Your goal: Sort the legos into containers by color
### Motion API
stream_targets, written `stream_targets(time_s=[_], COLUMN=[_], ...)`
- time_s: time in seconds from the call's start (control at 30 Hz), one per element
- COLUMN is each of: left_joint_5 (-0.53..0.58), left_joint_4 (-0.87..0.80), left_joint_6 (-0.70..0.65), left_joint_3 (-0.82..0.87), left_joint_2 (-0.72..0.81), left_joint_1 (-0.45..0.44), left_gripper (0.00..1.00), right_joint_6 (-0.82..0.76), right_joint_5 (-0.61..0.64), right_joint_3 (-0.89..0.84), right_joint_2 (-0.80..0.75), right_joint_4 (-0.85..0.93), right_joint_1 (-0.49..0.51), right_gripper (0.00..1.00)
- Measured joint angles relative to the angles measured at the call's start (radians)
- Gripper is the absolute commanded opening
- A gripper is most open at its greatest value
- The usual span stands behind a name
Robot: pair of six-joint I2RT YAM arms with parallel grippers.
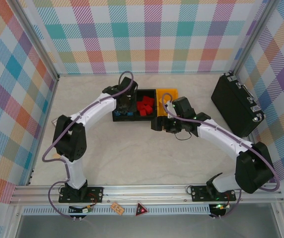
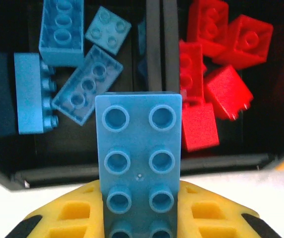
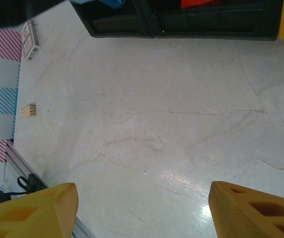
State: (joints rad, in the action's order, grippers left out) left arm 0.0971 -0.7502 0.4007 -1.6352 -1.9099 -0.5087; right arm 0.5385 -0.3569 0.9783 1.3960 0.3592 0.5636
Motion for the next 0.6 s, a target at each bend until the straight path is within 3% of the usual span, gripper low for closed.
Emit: stream_targets(time_s=[0.4,0.6], left_joint_5=[-0.002,0.001], left_joint_4=[-0.056,-0.073], left_joint_6=[-0.002,-0.005], left_joint_3=[-0.237,-0.262], left_joint_2=[-0.222,-0.245], left_joint_1=[0.066,0.069], left_gripper=[0.23,0.27], right_joint_6=[0.000,0.000], right_joint_5=[0.006,0.007], right_joint_3=[0.000,0.000], right_joint_2=[0.002,0.008], right_joint_4=[0.001,0.001], right_joint_1=[0.001,0.001], right_gripper=[0.70,0.70])
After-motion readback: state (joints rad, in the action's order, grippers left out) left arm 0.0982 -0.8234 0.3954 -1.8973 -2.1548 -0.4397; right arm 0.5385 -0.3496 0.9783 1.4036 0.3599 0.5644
